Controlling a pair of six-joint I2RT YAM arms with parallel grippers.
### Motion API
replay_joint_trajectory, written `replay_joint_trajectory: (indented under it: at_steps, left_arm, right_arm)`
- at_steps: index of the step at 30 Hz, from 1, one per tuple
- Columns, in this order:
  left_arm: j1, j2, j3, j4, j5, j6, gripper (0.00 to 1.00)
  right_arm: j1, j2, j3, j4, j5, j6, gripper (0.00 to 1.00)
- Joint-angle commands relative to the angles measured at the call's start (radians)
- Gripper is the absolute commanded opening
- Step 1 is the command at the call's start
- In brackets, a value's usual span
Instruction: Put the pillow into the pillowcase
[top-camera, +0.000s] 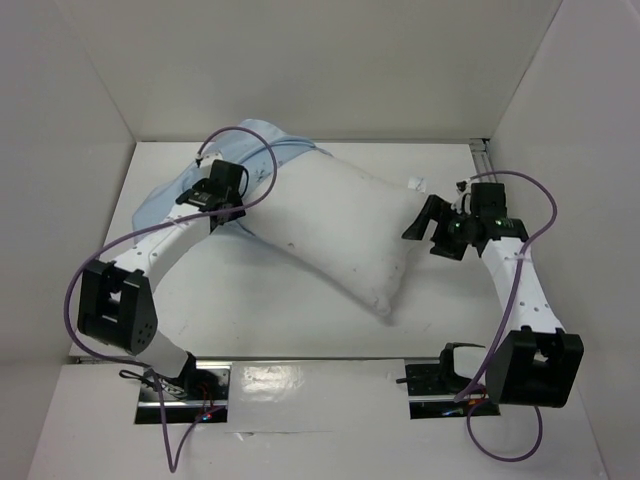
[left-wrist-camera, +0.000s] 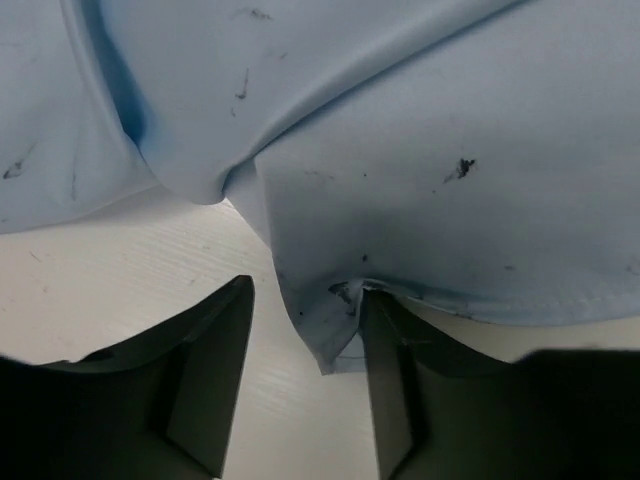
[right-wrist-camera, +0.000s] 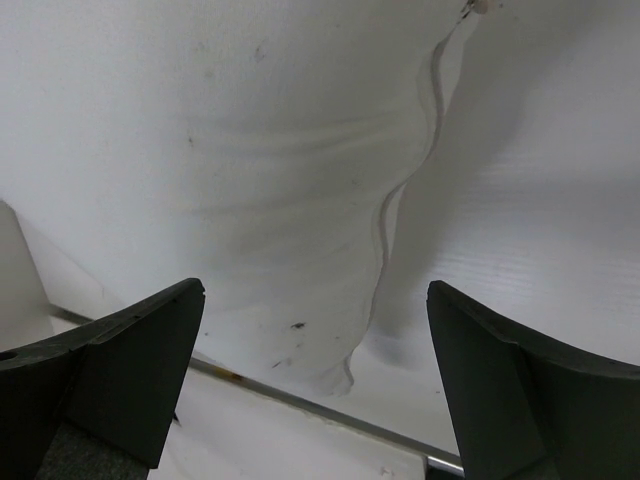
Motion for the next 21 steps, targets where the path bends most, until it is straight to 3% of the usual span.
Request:
replay_joint_trajectory:
  at_steps: [1,2,3,5,9,12,13,17,20,21]
  left_arm:
    - [0.009,0.033,0.053,0.036,0.019,-0.008,0.56]
    - [0.009,0.034,0.053,0.036,0.034,0.005,0.47]
    - [0.009,0.034,0.065,0.036,0.046,0.024,0.22]
    - [0.009,0.034,0.077,0.036,0.072,0.037,0.00]
    - [0.009,0.034,0.122,0.036,0.156,0.099,0.00]
    - [-0.005,0.034,0.145,0.036,0.256,0.151,0.00]
    - [-0.014,0.043,0.157,0.046,0.323,0.194,0.00]
    - [-0.076,0.086,0.318,0.033,0.516,0.232,0.00]
    - [-0.109,0.167,0.477,0.010,0.700,0.232,0.00]
    - [-0.134,0.197,0.639,-0.005,0.733,0.232,0.00]
  right_arm:
    - [0.000,-0.005,-0.032,0.039,-0.091,-0.008,1.00]
    - [0.000,0.004,-0.060,0.076,-0.111,-0.008,1.00]
    - [0.012,0.004,-0.075,0.100,-0.154,0.007,1.00]
    - [0.039,0.037,-0.095,0.168,-0.191,0.036,1.00]
    - [0.107,0.047,-0.170,0.376,-0.232,0.134,1.00]
    - [0.130,0.082,-0.206,0.580,-0.280,0.223,0.87]
    - [0.142,0.097,-0.206,0.622,-0.280,0.257,0.62]
    - [0.152,0.203,-0.111,0.719,-0.290,0.288,0.00]
    - [0.152,0.228,0.119,0.681,-0.260,0.288,0.00]
    - [0.152,0.228,0.189,0.644,-0.260,0.288,0.00]
